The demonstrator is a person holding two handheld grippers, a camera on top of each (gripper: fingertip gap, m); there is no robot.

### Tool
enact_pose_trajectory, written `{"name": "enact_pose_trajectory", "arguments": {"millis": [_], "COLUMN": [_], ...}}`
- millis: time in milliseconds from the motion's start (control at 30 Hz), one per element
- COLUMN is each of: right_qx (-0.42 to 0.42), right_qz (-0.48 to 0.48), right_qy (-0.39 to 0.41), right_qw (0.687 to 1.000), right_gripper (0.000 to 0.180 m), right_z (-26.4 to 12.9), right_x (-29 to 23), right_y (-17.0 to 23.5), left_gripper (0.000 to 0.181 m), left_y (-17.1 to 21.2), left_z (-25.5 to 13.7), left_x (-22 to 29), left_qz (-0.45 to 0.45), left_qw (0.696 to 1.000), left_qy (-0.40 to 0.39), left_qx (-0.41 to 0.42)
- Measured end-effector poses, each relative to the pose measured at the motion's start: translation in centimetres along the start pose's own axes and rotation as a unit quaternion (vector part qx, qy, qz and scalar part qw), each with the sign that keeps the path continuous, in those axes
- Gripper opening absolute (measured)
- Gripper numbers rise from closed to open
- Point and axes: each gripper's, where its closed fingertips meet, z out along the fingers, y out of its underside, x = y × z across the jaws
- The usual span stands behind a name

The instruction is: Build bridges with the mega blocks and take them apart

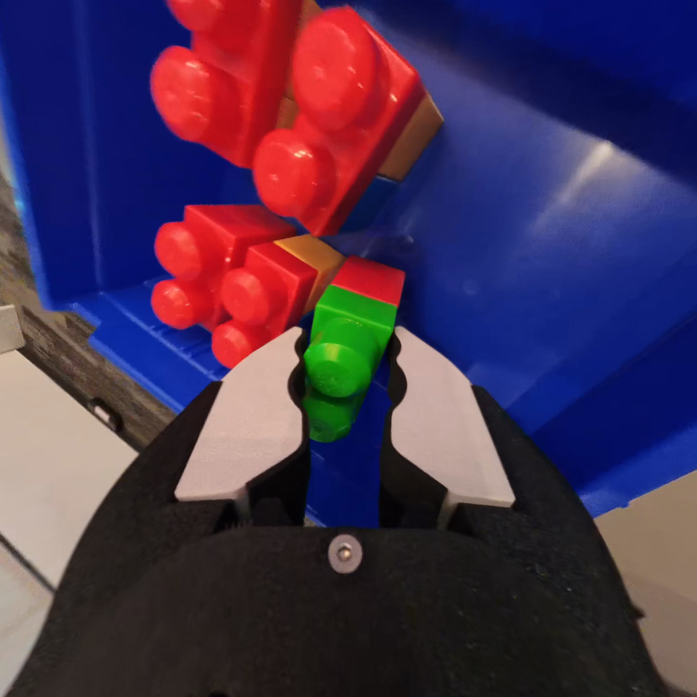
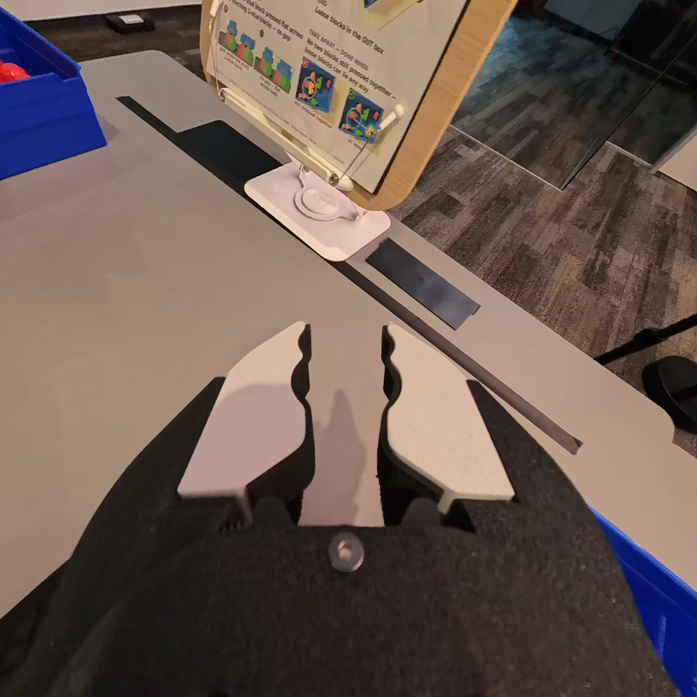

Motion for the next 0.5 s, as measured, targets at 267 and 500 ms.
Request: {"name": "enact_pose_trajectory", "arguments": {"millis": [267,500], "right_qx": [0.040,0.200], "right_qz": [-0.011,-0.044], "right_qy": [-0.081,-0.306], "right_qw": [0.996,0.930], "right_gripper": [0.035,0.046], "right_z": [1.2,1.2], "right_x": [-3.9,-17.2], "right_y": [-2.3,-9.7], "left_gripper": [0.040,0.040], "left_y": [-6.4,-21.2], "left_z": [-9.8,-22.6], "left_x": [-1.4,4.3], "left_qz": [-0.228,-0.271], "left_qw": [0.935,0.802], "left_qy": [-0.023,0.140], "left_qx": [0.271,0.514]}}
